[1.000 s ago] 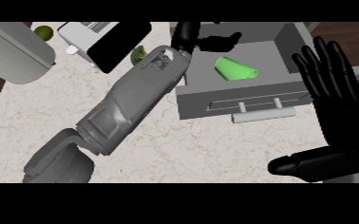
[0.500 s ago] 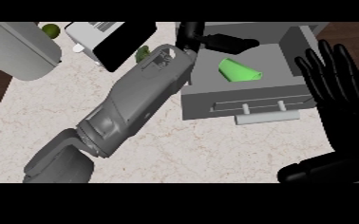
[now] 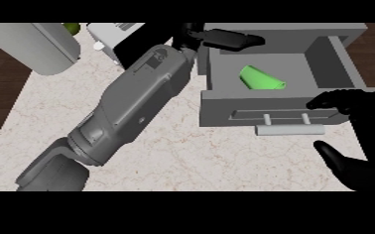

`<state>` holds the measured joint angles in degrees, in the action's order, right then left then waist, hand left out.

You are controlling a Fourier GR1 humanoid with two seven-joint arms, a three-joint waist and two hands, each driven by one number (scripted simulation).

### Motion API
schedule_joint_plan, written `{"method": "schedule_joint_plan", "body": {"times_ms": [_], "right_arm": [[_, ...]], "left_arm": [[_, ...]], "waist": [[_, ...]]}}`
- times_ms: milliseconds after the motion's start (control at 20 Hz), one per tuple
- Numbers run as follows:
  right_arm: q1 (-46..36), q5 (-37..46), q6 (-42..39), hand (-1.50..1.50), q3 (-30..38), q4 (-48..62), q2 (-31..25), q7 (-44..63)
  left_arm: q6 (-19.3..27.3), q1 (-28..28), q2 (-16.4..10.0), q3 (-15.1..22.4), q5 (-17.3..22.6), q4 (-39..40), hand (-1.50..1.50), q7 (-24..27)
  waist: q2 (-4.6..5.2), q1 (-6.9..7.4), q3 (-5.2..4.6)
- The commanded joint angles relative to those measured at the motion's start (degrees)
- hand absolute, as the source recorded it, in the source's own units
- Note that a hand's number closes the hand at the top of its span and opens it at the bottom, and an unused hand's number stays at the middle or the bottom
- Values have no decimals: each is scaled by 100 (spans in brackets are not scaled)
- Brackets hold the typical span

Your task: Pick up the cup, place it into the drawer and close the drawer

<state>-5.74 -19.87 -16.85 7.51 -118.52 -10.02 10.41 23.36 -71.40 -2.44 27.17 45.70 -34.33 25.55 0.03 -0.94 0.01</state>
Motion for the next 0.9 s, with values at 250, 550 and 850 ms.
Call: {"method": "schedule_joint_plan", "body": {"times_ms": [250,550,850], "right_arm": [[32,832,-565,150,-6,151,-642,-230],[338,1626,-667,150,-317,157,-711,-304],[174,2489,-300,150,-666,533,-422,-382]], "left_arm": [[54,1302,-960,-322,126,-1500,-150,-313],[187,2580,-1724,-371,142,-3167,-150,-727],[-29,4115,-2418,-542,271,-4745,-150,-970]], "waist": [[-46,276,-3],[-43,256,-1],[-32,270,-1]]}}
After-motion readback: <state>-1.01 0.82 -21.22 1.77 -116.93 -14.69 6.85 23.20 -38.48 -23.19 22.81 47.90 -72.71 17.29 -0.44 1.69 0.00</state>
